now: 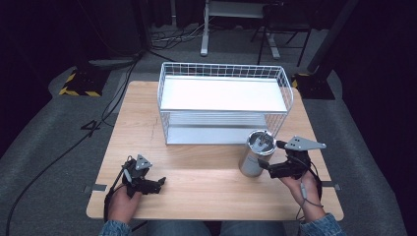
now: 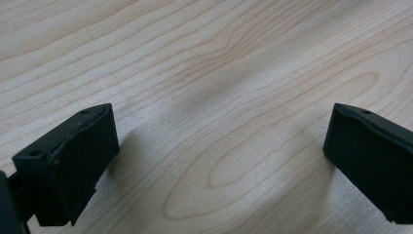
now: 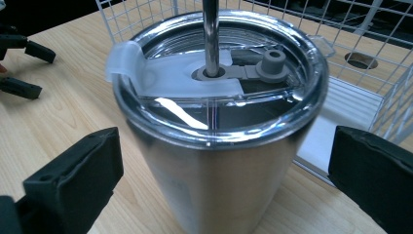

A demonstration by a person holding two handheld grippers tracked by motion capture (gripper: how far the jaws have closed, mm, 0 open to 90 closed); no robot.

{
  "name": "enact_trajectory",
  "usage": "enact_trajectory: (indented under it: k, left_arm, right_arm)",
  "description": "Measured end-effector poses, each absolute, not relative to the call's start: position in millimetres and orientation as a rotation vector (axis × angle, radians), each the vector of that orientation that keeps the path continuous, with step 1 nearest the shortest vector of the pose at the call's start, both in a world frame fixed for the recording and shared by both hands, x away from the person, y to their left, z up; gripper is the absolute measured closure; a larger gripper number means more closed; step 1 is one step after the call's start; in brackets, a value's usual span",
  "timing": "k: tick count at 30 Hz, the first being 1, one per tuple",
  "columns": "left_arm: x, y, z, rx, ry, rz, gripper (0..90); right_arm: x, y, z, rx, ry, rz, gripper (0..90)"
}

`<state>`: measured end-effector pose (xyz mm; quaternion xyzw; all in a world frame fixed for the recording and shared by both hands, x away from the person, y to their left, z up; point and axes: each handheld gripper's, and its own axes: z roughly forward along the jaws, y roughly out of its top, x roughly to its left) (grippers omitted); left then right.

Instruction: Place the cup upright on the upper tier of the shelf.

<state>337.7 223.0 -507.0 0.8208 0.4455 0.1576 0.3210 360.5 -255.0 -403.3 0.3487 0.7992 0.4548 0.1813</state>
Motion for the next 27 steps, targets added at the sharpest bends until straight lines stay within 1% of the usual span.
enact_trajectory:
  k: [14,27]
  left_arm:
    - [337.7,223.0,-507.0,2.156,1.170,0.414,0.1]
    - [337.8,223.0,-507.0,2.157,1.170,0.414,0.1]
  right_arm:
    - [382.6,-233.8,-424.6,0.994,2.271,1.324,0.0]
    - [383.5,-231.5,-427.2,0.986,2.262,1.303,2.5]
